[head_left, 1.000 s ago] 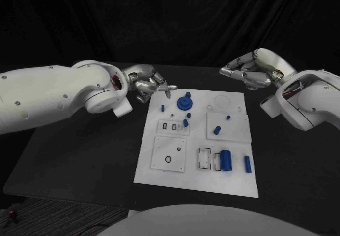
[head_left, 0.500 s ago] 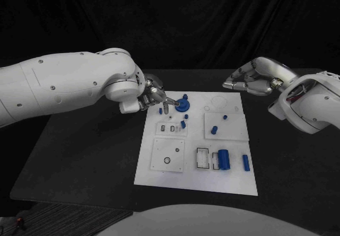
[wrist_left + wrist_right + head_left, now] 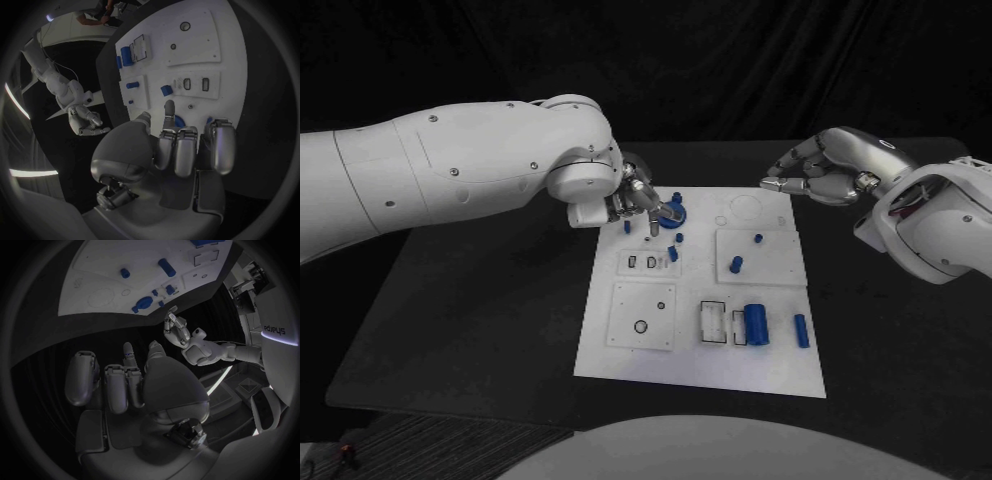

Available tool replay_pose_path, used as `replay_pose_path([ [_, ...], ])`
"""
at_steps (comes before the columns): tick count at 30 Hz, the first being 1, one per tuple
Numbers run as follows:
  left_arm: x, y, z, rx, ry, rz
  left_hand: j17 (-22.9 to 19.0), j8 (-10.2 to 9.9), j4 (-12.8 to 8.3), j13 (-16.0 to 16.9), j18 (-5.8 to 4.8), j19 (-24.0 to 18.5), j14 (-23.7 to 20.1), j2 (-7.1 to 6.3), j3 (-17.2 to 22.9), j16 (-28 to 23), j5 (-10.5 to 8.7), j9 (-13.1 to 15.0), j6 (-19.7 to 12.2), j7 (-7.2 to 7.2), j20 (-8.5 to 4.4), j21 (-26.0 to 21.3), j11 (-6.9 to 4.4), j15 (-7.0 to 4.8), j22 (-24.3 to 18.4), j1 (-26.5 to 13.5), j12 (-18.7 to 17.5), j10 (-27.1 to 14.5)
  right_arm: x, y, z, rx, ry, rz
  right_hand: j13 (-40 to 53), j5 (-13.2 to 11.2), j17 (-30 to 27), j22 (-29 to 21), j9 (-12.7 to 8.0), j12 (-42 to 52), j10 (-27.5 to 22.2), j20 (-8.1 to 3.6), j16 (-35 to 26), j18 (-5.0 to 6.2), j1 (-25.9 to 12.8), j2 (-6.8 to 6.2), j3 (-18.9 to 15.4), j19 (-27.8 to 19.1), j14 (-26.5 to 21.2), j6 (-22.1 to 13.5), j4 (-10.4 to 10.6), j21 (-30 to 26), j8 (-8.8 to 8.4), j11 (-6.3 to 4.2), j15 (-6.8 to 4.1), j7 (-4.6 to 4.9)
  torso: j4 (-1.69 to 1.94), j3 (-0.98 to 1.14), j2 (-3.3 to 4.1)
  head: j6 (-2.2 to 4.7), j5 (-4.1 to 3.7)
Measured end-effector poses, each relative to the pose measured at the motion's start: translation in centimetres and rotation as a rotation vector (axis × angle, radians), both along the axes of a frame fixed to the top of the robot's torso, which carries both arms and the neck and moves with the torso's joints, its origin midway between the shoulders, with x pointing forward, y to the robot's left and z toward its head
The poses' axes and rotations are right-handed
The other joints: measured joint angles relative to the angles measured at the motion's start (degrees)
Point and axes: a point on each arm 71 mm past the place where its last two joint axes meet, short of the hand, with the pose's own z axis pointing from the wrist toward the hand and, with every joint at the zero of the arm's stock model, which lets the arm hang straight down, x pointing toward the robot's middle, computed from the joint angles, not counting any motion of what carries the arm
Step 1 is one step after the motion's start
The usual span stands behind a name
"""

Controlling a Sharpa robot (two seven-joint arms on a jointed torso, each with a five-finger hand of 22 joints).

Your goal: Assemble the parts on the task board

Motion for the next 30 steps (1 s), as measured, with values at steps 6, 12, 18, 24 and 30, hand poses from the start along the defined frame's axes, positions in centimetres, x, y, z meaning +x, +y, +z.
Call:
replay_pose_path([
  [6, 0.1, -0.8, -0.2, 0.004, 0.0, -0.003, 0.0, -2.21, -0.19, 0.0, 0.0, 0.41, 0.0, 0.0, 0.19, 0.0, 0.0, -0.71, -0.17, 0.27, 0.0, 0.0, 0.0, 0.0, 0.0, 0.0, 0.0, 0.0, -0.2, -0.3, 0.0, -0.01, -0.018, -0.013, 0.0, 0.23, 0.0, 0.0, 0.0, 0.13, 0.0, 0.0, -0.23, 0.0, 0.0, 0.0, 0.0, 0.0, 0.0, 0.4, 0.0, 0.33, 0.0, 0.01, 0.01, 0.0, 0.01, 0.09, -0.08, 0.0, -0.3],
  [12, -0.2, -1.2, -1.2, 0.005, 0.017, -0.003, -0.01, -3.26, -0.3, 0.0, 0.01, 0.41, 0.0, 0.24, 0.32, 0.0, 0.0, -1.12, 0.43, 0.77, 0.0, 0.0, 0.01, 0.0, 0.0, -0.24, 0.0, 0.0, -0.3, -0.3, -0.1, -0.013, -0.029, -0.018, -0.01, 0.24, 0.0, -0.01, 0.05, 0.22, -0.08, -0.2, -0.26, 0.0, 0.0, 0.0, 0.0, 0.2, -0.01, 0.4, 0.0, 0.56, 0.0, 0.08, 0.01, 0.0, 0.05, 0.26, -0.12, 0.0, -0.37],
  [18, -0.4, -1.0, -2.1, 0.005, 0.032, 0.005, -0.01, -4.14, -0.03, 0.0, 0.01, 0.41, 0.0, 0.3, 0.05, 0.0, -0.77, -1.13, 2.59, 0.25, 0.0, 0.0, 0.02, 0.01, -0.01, -1.96, 0.0, 0.01, -0.5, -0.4, -0.4, -0.012, -0.033, -0.021, -0.02, 0.76, 0.0, -0.01, 0.05, 0.23, 0.12, -0.2, -0.26, 0.0, 0.25, -0.24, 0.0, 0.2, -0.01, 0.4, 0.0, 0.56, 0.0, -0.12, 0.02, 0.0, 0.07, 0.27, -0.16, 0.0, -0.58],
  [24, -0.5, -0.7, -2.8, 0.005, 0.045, 0.014, -0.01, -4.42, 0.11, 0.0, 0.01, 0.62, 0.0, 0.53, -0.08, 0.0, -1.04, -1.12, 2.65, 0.19, -0.21, -0.22, 0.02, 0.01, -0.01, -2.19, 0.0, 0.01, -0.6, -0.6, -0.6, -0.009, -0.038, -0.026, -0.02, 0.97, 0.0, -0.01, 0.1, 0.25, 0.12, -0.2, -0.26, 0.0, 0.24, -0.25, 0.0, 0.2, -0.01, 0.61, 0.0, 0.95, 0.0, -0.12, 0.02, -0.2, 0.1, 0.22, -0.24, 0.0, -0.63],
  [30, -0.7, -0.7, -3.4, 0.005, 0.057, 0.016, -0.01, -4.77, -0.07, 0.0, 0.02, 0.62, 0.0, 0.53, 0.09, 0.0, -1.04, -0.81, 4.39, -0.12, -0.21, -0.22, -0.49, 0.01, -0.01, -2.19, 0.0, -0.03, -0.7, -0.6, -0.8, -0.005, -0.041, -0.028, -0.04, 0.96, 0.0, -0.01, 0.09, 0.4, 0.12, -0.2, -0.26, 0.0, 0.23, -0.26, 0.0, 0.2, -0.01, 0.81, 0.0, 0.95, 0.0, -0.11, 0.03, 0.0, 0.09, 0.16, -0.24, 0.0, -0.4],
])
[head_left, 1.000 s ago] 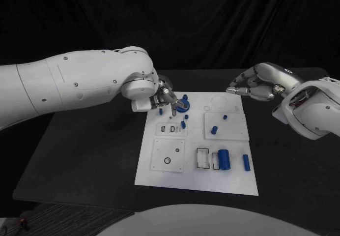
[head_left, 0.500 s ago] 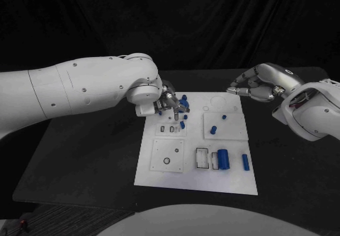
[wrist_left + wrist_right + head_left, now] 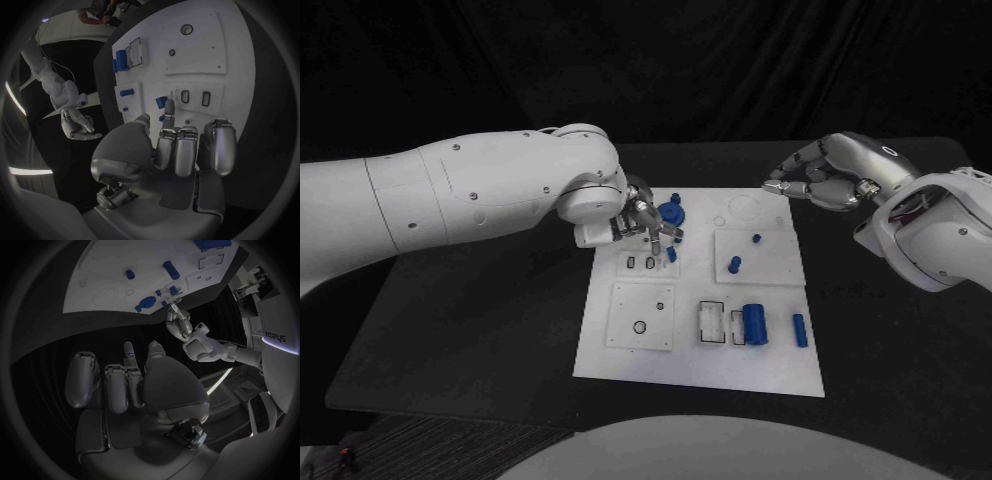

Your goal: Assemble the parts on the task board

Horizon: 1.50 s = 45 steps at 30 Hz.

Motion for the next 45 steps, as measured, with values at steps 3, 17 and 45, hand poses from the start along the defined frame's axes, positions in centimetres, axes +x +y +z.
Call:
replay_pose_path([
  [3, 0.0, 0.0, -0.3, 0.001, 0.006, 0.002, 0.0, 0.0, -0.15, 0.0, 0.0, 0.0, 0.01, 0.22, 0.15, 0.0, 0.0, 0.31, 0.42, -0.19, 0.0, 0.0, -0.08, -0.01, 0.0, -0.22, 0.0, 0.07, 0.0, 0.0, -0.1, 0.001, 0.0, -0.001, 0.0, 0.42, 0.0, 0.04, 0.0, -0.18, 0.0, 0.0, -0.29, 0.0, 0.0, 0.0, 0.0, 0.0, 0.0, 0.0, 0.0, 0.0, 0.0, 0.0, 0.0, 0.0, 0.01, -0.01, -0.01, 0.0, 0.01],
  [17, 0.0, -0.4, -1.4, 0.003, 0.021, 0.008, 0.0, -2.61, -1.82, 0.0, 0.01, 0.0, 0.21, 1.05, 1.83, 0.0, 5.07, 0.71, 0.19, 0.21, 0.0, -1.13, -0.08, -0.21, 0.0, 0.02, 0.0, 0.07, -0.1, -0.2, -0.6, 0.004, 0.0, -0.004, 0.0, 0.66, 0.0, 0.04, 0.06, -0.29, -0.01, 0.0, -0.29, -0.01, 0.27, -0.3, 0.0, 0.0, -0.1, 0.15, 0.0, 0.0, 0.0, 0.01, 0.06, -0.16, 0.08, -0.08, -0.04, 0.0, -0.47],
  [45, 0.2, -0.6, -2.2, 0.004, 0.027, 0.022, -0.01, -4.97, -4.53, 0.0, 0.02, -0.65, 0.21, 0.26, 4.79, 0.0, 6.15, 1.39, 0.19, 0.21, 0.2, -2.22, -0.07, -0.2, -0.01, 1.35, 0.0, 0.07, -0.2, -0.2, -1.3, 0.006, 0.006, -0.003, -0.09, 0.89, 0.0, 0.02, 0.17, -0.12, -0.12, 0.0, -0.28, -0.01, 0.48, -0.53, 0.0, 0.0, -0.22, 0.51, 0.0, 0.0, 0.19, 0.12, 0.0, -0.12, 0.01, -0.02, -0.03, 0.0, -1.22],
])
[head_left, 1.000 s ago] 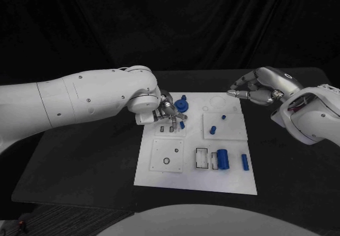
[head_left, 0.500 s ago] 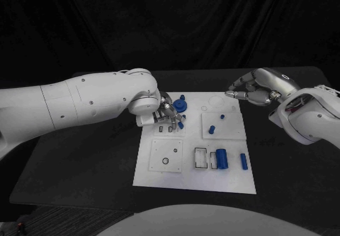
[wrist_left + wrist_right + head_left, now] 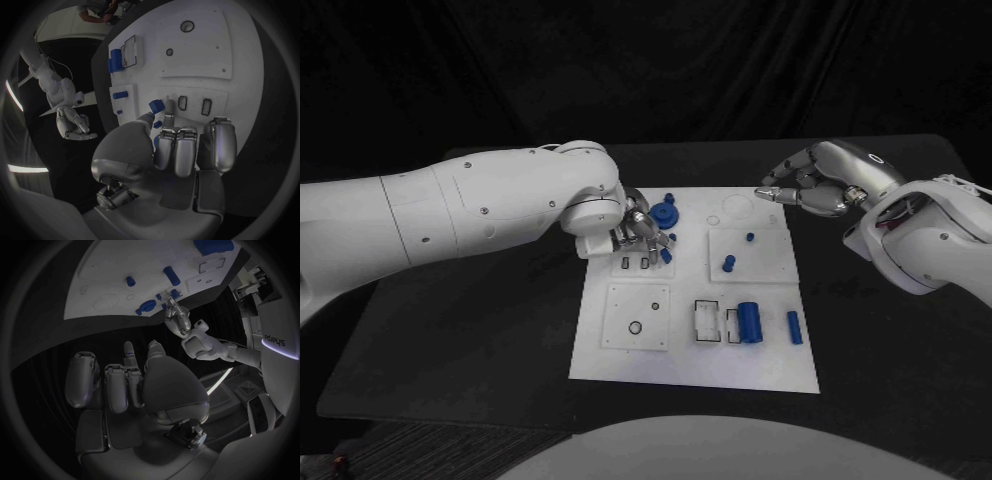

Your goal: Assemble the parts on the task board

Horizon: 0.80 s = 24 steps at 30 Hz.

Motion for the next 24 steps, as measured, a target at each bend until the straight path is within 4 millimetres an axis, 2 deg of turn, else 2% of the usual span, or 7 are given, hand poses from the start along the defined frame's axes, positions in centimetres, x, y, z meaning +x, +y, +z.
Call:
replay_pose_path([
  [3, 0.01, 0.05, 0.0, -0.001, -0.001, 0.002, 0.0, -0.49, 0.16, 0.0, 0.0, 0.0, 0.0, -0.13, 0.12, 0.0, -1.57, 0.2, 0.0, 0.0, 0.0, 0.0, 0.0, 0.0, 0.0, -0.65, 0.0, 0.0, 0.0, -0.05, -0.08, 0.0, 0.001, -0.001, 0.0, 0.0, 0.0, 0.0, 0.0, -0.06, 0.0, 0.0, 0.0, 0.0, 0.0, 0.0, 0.0, 0.0, 0.0, 0.13, 0.0, 0.0, 0.03, 0.0, 0.0, 0.13, 0.01, 0.0, -0.03, 0.0, -0.08],
  [7, 0.01, 0.26, 0.02, -0.002, -0.004, 0.01, 0.0, -1.07, 2.37, 0.0, 0.0, 0.0, 0.0, -0.31, -1.34, 0.0, -5.48, 0.82, 0.32, 0.31, 0.0, 0.0, 0.0, 0.0, 0.0, -4.16, 0.0, 0.0, -0.04, -0.1, -0.21, 0.0, 0.004, -0.003, 0.0, 0.0, 0.0, 0.0, -0.01, -0.14, -0.01, 0.0, 0.0, 0.0, -0.13, -0.13, 0.0, 0.0, 0.0, 0.36, 0.0, 0.0, 0.03, 0.01, 0.01, 0.06, 0.03, 0.0, -0.08, 0.0, -0.08],
  [11, -0.12, 0.41, 0.04, -0.006, -0.006, 0.014, 0.0, -1.25, 4.1, 0.0, 0.0, 0.0, 0.0, -0.71, -2.6, 0.0, -7.27, 1.61, 0.94, 0.31, 0.0, 0.0, 0.0, 0.0, 0.0, -5.88, 0.0, 0.0, -0.06, -0.21, -0.27, -0.001, 0.005, -0.005, 0.0, 0.0, 0.0, -0.01, -0.01, -0.18, -0.01, 0.0, 0.0, 0.0, -0.13, -0.13, 0.0, 0.0, 0.0, 0.41, 0.0, 0.0, 0.03, 0.01, 0.01, 0.01, 0.04, 0.0, -0.1, 0.0, -0.08],
  [19, -0.49, 0.32, 0.11, -0.011, -0.007, 0.008, 0.0, -1.27, 4.32, 0.0, 0.0, 0.0, 0.0, -0.71, -2.83, 0.0, -7.21, 2.32, 1.67, -0.02, 0.0, 0.0, 0.0, 0.0, 0.0, -5.88, 0.0, 0.0, -0.07, -0.4, -0.31, -0.002, 0.005, -0.009, 0.0, -0.01, 0.0, -0.01, 0.04, -0.17, -0.09, 0.0, 0.0, 0.0, -0.04, -0.04, 0.0, 0.0, -0.04, 0.41, 0.0, 0.0, 0.03, 0.09, 0.11, 0.01, 0.08, 0.01, -0.15, 0.0, -0.28],
  [24, -0.58, 0.27, 0.23, -0.013, -0.008, 0.006, 0.0, -1.02, 3.16, 0.0, 0.0, 0.22, -0.02, -1.03, -2.51, 0.0, -5.07, 3.47, 1.96, -0.32, -0.22, 0.0, 0.01, -0.02, 0.0, -4.6, 0.0, 0.0, -0.05, -0.41, -0.32, -0.002, 0.006, -0.01, 0.0, -0.01, 0.0, -0.01, 0.04, -0.12, -0.09, 0.0, 0.0, 0.0, 0.04, 0.04, -0.16, 0.0, -0.05, 0.41, 0.16, 0.0, 0.03, 0.09, 0.13, 0.01, 0.07, 0.05, -0.15, 0.0, -0.2],
])
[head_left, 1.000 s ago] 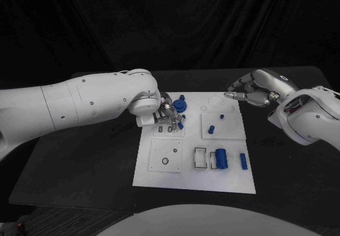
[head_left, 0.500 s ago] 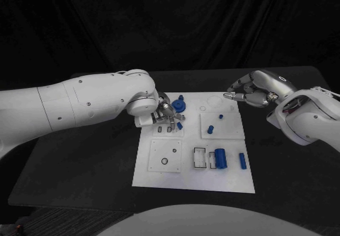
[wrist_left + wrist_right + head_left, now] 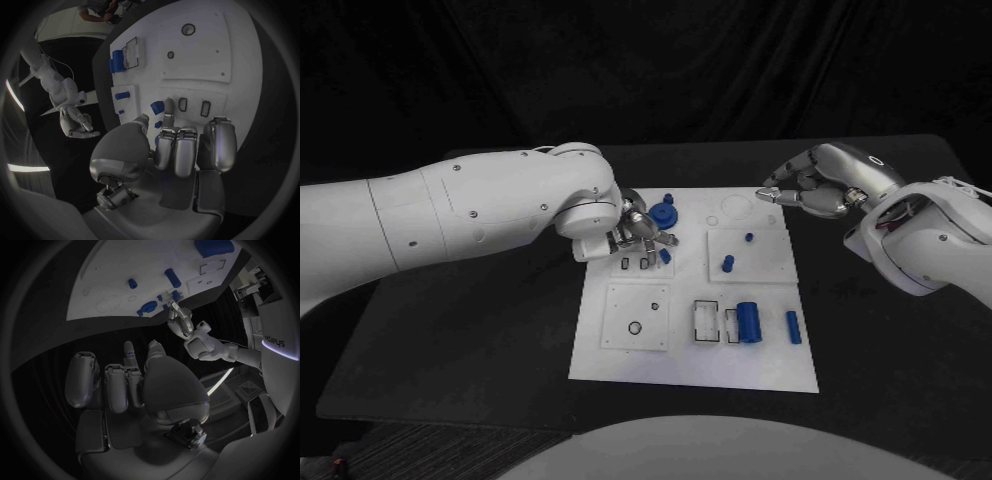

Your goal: Assemble the parts on the task board

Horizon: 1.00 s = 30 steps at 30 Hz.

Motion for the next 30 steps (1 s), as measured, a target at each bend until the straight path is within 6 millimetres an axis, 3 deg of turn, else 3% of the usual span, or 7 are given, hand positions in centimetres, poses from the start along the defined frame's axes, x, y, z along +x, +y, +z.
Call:
replay_pose_path([
  [8, -0.21, -0.16, 0.06, -0.001, 0.002, -0.009, 0.0, 0.0, -2.19, 0.0, 0.0, 0.21, -0.19, -0.15, 1.12, 0.0, 2.03, 1.21, 0.19, -0.19, -0.21, 0.0, -0.14, -0.19, 0.0, 2.33, 0.0, -0.15, 0.03, -0.06, -0.04, -0.001, 0.001, -0.002, 0.0, 0.0, 0.0, 0.0, 0.0, 0.07, -0.01, 0.13, 0.0, 0.0, 0.08, 0.08, 0.0, 0.13, -0.01, 0.0, 0.0, 0.0, 0.0, 0.01, 0.01, 0.0, 0.0, -0.04, 0.12, 0.0, -0.11],
  [15, -0.25, -0.24, 0.06, -0.001, 0.002, -0.011, 0.0, 0.0, -3.3, 0.0, 0.0, 0.41, 0.03, -0.37, 1.58, 0.0, 2.7, 1.67, 0.19, -0.19, -0.41, -0.23, -0.42, -0.41, 0.0, 3.06, 0.0, 0.01, 0.03, -0.05, -0.13, -0.001, 0.003, -0.002, 0.01, -0.01, 0.0, 0.01, -0.01, 0.06, -0.01, 0.2, 0.0, 0.01, 0.12, 0.16, 0.0, 0.21, -0.09, 0.21, 0.0, 0.0, 0.0, 0.01, 0.1, 0.21, 0.0, -0.05, 0.12, 0.0, 0.1],
  [30, 0.0, -0.56, 0.06, 0.001, 0.0, -0.011, 0.0, -0.53, -3.94, 0.0, 0.0, 0.41, 0.03, -0.35, 2.22, 0.0, 3.32, 1.97, 0.19, -0.19, -0.41, -0.91, -0.41, -0.4, 0.0, 3.55, 0.0, 0.01, 0.06, 0.01, -0.2, -0.002, 0.004, -0.002, 0.03, -0.01, 0.0, 0.03, -0.02, -0.08, -0.11, 0.21, 0.0, 0.0, -0.11, 0.36, 0.0, 0.21, -0.09, 0.2, 0.0, 0.0, 0.0, 0.11, 0.12, 0.21, -0.07, -0.05, 0.09, 0.0, 0.05],
])
